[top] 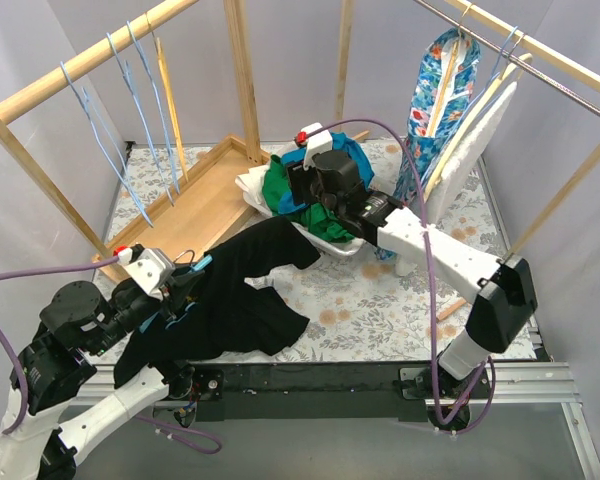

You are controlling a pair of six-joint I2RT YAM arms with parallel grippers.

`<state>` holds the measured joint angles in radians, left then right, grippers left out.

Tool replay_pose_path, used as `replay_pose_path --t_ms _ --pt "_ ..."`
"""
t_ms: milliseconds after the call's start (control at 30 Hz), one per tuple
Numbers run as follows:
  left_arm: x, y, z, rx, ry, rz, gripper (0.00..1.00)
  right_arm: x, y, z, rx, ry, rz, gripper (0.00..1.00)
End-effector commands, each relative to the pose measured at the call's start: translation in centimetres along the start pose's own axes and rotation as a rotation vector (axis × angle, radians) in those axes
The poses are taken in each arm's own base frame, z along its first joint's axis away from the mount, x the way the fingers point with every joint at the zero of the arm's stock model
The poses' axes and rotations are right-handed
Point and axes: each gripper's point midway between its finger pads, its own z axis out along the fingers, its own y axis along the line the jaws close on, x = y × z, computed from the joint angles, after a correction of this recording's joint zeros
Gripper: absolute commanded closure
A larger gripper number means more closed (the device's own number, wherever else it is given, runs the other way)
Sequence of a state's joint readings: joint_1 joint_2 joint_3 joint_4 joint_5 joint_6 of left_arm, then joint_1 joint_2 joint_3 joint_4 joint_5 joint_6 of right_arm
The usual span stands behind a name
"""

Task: Remove the t-shirt from the hanger
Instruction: Pick up the hanger from the clothesline.

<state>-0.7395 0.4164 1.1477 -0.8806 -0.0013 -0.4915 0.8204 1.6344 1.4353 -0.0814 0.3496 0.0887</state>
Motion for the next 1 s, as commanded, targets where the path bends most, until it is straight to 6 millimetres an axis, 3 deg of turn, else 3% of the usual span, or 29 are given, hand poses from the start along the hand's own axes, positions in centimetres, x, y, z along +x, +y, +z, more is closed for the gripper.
replay_pose_path --t_ms 0,200,333,433,533,567,600,700,833,867,967 --pt "-1.7 -0.9 0.9 0.052 -0.082 -0.006 1.00 -3.7 1.4 -3.4 -0.090 -0.087 -0.022 0.34" --pt "-1.3 -1.4 2.0 0.076 -0.073 -0.001 1.00 -4.8 2.2 -6.4 -0.166 -0.123 -0.061 0.34" --pt "-1.3 -1.7 2.8 0.099 -0.065 0.010 1.00 -4.6 4.0 -8.7 -0.270 -0.135 -0.156 0.34" --pt "-0.9 -2.0 3.6 0.116 -0.049 0.012 1.00 -4.0 5.5 -11.3 -0.383 -0.153 -0.226 0.34" --pt "-1.0 -2.4 4.0 0.134 -0.073 0.011 1.00 -3.3 7.7 -15.0 -0.567 -0.213 -0.304 0.34" --pt "-1.1 -2.7 4.1 0.154 -0.079 0.008 1.00 -3.8 8.2 -16.9 -0.615 -0.259 -0.320 0.34" --pt "-1.1 -3.0 4.1 0.166 -0.082 0.006 1.00 -2.9 9.2 -17.9 -0.695 -0.263 -0.343 0.34" --pt "-0.9 -4.0 4.3 0.225 -0.069 -0.005 1.00 -3.1 10.4 -20.7 -0.802 -0.332 -0.410 0.34" --pt "-0.5 -5.3 4.7 0.295 -0.045 -0.018 1.00 -3.0 12.1 -22.6 -0.911 -0.350 -0.483 0.34" --pt "-0.4 -5.5 4.8 0.307 -0.039 -0.021 1.00 -2.1 12.7 -22.6 -0.943 -0.317 -0.510 0.34" --pt "-0.6 -6.1 4.8 0.346 -0.039 -0.020 1.00 -1.6 14.2 -22.9 -1.000 -0.295 -0.549 0.35"
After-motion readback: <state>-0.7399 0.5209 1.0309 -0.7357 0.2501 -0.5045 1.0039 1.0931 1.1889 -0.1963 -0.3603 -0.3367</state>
